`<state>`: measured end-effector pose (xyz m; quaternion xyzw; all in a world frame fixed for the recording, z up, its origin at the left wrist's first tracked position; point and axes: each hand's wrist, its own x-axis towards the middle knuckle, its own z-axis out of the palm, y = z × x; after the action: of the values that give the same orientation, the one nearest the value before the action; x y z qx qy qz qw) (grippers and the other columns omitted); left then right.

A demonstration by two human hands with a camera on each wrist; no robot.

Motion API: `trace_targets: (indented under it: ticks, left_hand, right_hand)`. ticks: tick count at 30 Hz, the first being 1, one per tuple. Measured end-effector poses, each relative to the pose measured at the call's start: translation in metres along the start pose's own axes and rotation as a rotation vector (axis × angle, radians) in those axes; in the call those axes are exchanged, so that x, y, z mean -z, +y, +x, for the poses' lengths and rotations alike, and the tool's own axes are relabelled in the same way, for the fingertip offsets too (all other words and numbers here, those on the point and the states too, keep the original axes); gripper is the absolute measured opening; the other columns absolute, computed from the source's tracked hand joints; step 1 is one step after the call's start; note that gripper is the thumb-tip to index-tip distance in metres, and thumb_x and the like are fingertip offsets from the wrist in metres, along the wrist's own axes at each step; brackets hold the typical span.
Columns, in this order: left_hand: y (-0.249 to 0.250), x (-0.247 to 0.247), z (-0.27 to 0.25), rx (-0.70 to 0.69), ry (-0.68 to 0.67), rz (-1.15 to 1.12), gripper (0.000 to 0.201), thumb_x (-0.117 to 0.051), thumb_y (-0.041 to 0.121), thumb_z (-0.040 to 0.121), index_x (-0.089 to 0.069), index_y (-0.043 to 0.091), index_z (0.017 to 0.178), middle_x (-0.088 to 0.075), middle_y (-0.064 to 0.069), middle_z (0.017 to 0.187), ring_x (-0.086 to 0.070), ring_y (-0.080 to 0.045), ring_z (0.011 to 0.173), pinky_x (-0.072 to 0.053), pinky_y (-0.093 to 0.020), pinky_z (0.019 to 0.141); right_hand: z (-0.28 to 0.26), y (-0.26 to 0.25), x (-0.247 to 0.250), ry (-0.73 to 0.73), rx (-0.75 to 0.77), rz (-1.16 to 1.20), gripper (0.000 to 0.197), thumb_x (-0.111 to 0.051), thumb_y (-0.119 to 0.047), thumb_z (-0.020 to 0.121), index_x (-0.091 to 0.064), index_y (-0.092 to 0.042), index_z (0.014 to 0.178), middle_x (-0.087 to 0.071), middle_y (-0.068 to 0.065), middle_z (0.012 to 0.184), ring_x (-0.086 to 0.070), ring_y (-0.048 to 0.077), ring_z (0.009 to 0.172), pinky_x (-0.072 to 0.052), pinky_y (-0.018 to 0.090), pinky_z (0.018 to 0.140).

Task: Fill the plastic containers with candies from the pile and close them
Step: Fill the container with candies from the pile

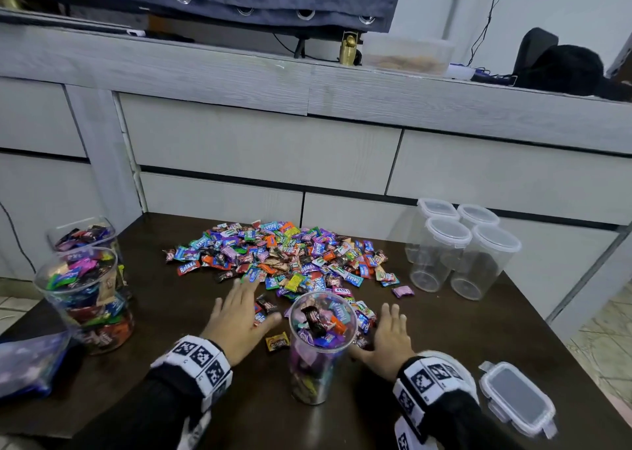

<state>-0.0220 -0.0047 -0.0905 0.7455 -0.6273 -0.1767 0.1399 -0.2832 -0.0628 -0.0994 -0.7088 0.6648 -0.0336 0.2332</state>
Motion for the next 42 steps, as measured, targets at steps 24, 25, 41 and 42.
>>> trace_targets:
  ticks: [24,25,41,42]
  left_hand:
    - [-0.018,-0.052,0.108,-0.199,-0.216,0.429,0.104,-0.01,0.085,0.074,0.035,0.019,0.141,0.044,-0.005,0.146,0.039,-0.024,0.134,0.013,-0.048,0.117]
    - [-0.018,-0.053,0.11,-0.224,-0.214,0.435,0.101,-0.015,0.082,0.079,0.034,0.02,0.142,0.044,-0.005,0.146,0.039,-0.024,0.134,0.013,-0.047,0.117]
    - [0.001,-0.051,0.111,-0.269,-0.081,0.442,0.065,-0.035,0.057,0.098,-0.018,0.024,0.152,-0.022,-0.006,0.149,-0.024,-0.025,0.133,-0.026,-0.042,0.105]
    - [0.002,-0.048,0.111,-0.281,-0.09,0.456,0.064,-0.035,0.055,0.099,-0.019,0.021,0.151,-0.024,-0.009,0.148,-0.025,-0.027,0.132,-0.028,-0.044,0.104]
  right_hand:
    - [0.094,-0.064,-0.026,-0.053,0.249,-0.298,0.107,-0.049,-0.068,0.083,0.021,-0.019,0.148,0.019,0.012,0.158,0.013,0.036,0.145,0.001,0.049,0.117]
    - [0.097,-0.064,-0.024,-0.069,0.268,-0.29,0.11,-0.052,-0.068,0.082,0.02,-0.018,0.149,0.017,0.014,0.158,0.012,0.038,0.145,-0.002,0.048,0.117]
    - [0.105,-0.079,-0.01,-0.163,0.492,-0.249,0.062,-0.058,-0.03,0.093,-0.027,-0.007,0.141,-0.03,0.017,0.138,-0.032,0.036,0.128,-0.028,0.044,0.104]
    - [0.104,-0.079,-0.009,-0.167,0.492,-0.221,0.058,-0.057,-0.028,0.094,-0.029,-0.006,0.14,-0.032,0.017,0.137,-0.035,0.035,0.127,-0.031,0.043,0.102]
